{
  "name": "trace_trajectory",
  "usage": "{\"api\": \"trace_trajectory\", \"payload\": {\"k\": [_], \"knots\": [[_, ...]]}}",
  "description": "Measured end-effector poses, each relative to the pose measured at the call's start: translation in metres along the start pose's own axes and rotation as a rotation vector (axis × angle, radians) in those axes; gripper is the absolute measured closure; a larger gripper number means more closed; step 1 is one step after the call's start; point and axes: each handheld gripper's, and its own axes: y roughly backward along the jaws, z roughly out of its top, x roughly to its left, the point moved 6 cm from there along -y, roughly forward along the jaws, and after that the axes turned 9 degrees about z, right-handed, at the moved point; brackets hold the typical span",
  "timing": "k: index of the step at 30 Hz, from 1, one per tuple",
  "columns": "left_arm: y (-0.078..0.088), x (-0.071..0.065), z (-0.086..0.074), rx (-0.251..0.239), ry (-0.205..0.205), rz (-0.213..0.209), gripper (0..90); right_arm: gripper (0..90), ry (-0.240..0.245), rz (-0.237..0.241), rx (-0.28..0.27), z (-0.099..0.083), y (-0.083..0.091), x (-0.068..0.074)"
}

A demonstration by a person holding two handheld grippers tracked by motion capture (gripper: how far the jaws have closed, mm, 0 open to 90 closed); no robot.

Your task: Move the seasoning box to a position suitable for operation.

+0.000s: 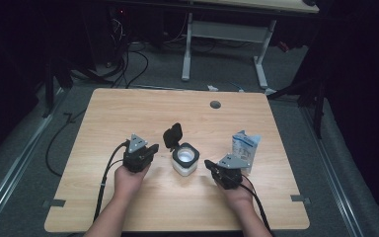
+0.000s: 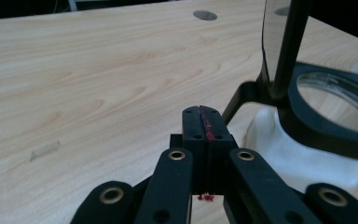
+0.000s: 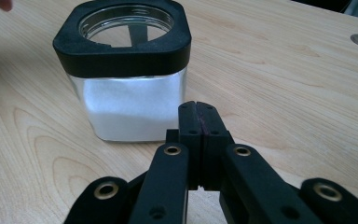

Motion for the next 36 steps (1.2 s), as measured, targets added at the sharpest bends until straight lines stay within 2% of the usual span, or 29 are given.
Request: {"api": "trace_trajectory", "payload": {"k": [3, 6, 9, 16, 28, 36], "knots": [[-0.003, -0.001, 0.008, -0.012, 0.018, -0.008, 90.0, 90.0, 0.007, 0.005, 0.001, 0.001, 0.001, 0.002], [-0.005, -0.004, 0.015, -0.020, 0.011, -0.012, 90.0, 90.0, 0.020, 0.002, -0.004, 0.003, 0.001, 0.005], [-0.005, -0.007, 0.022, -0.036, 0.025, -0.017, 90.0, 90.0, 0.039, 0.014, -0.003, 0.005, -0.001, 0.011], [-0.002, -0.014, 0.033, -0.065, 0.030, -0.037, 90.0, 90.0, 0.053, 0.044, 0.030, 0.002, -0.012, 0.022], [-0.002, -0.019, 0.033, -0.068, 0.030, -0.047, 90.0, 90.0, 0.055, 0.041, 0.030, 0.003, -0.017, 0.026], [-0.001, -0.031, 0.029, -0.072, 0.011, -0.070, 90.0, 89.9, 0.060, 0.036, 0.032, 0.003, -0.017, 0.027]]}}
